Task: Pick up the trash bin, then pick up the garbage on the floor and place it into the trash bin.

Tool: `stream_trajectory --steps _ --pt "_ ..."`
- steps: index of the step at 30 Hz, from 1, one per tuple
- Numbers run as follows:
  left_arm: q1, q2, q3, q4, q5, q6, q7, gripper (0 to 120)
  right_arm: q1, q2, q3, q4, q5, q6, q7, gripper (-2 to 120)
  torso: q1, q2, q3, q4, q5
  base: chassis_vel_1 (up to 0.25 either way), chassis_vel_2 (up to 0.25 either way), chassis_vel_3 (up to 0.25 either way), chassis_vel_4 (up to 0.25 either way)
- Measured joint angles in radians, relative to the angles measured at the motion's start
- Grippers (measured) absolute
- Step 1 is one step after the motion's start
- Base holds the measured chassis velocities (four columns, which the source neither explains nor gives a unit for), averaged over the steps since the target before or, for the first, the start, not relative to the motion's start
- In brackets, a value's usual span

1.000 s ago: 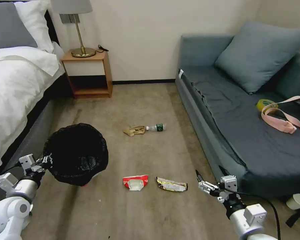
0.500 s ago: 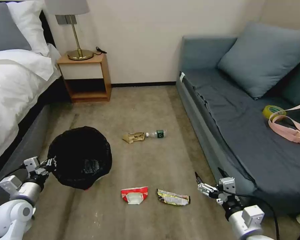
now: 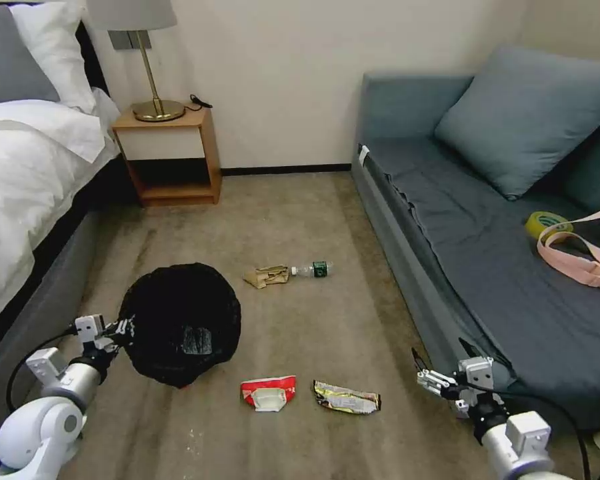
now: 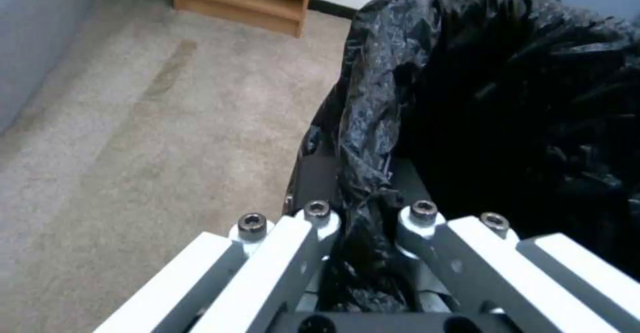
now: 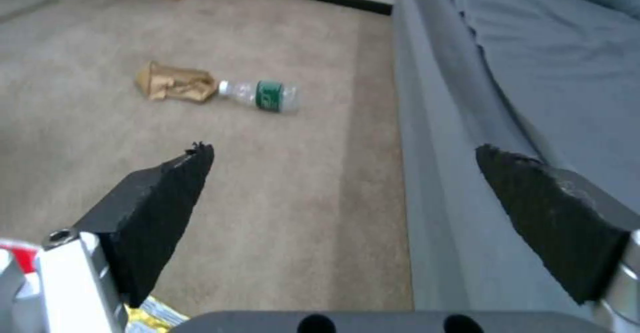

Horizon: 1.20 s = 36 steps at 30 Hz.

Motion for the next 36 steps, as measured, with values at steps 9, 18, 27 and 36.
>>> stream_trajectory --steps 9,18,27,36 --pt "0.010 -0.055 -0.018 -0.040 0.037 0.002 -0.009 4 0.162 -0.344 -0.128 -0.118 0.214 -0.085 -0.002 100 0.000 0.000 0.000 0.0002 0.0001 0.000 0.000 0.000 0.000" --pt "0.009 -0.059 -0.041 -0.050 0.036 0.008 -0.010 4 0.432 -0.517 -0.446 -0.280 0.310 -0.133 -0.049 100 0.000 0.000 0.000 0.0000 -0.0003 0.000 0.000 0.000 0.000" --pt "0.003 -0.057 -0.058 -0.020 0.029 0.006 0.002 4 0.710 -0.523 -0.750 -0.417 0.420 -0.173 -0.166 100 0.000 0.000 0.000 0.0003 -0.0002 0.000 0.000 0.000 0.000" --pt "0.015 -0.060 -0.070 -0.012 0.028 -0.002 0.014 4 0.853 -0.459 -0.970 -0.613 0.517 -0.165 -0.305 100 0.000 0.000 0.000 0.0001 -0.0002 0.000 0.000 0.000 0.000"
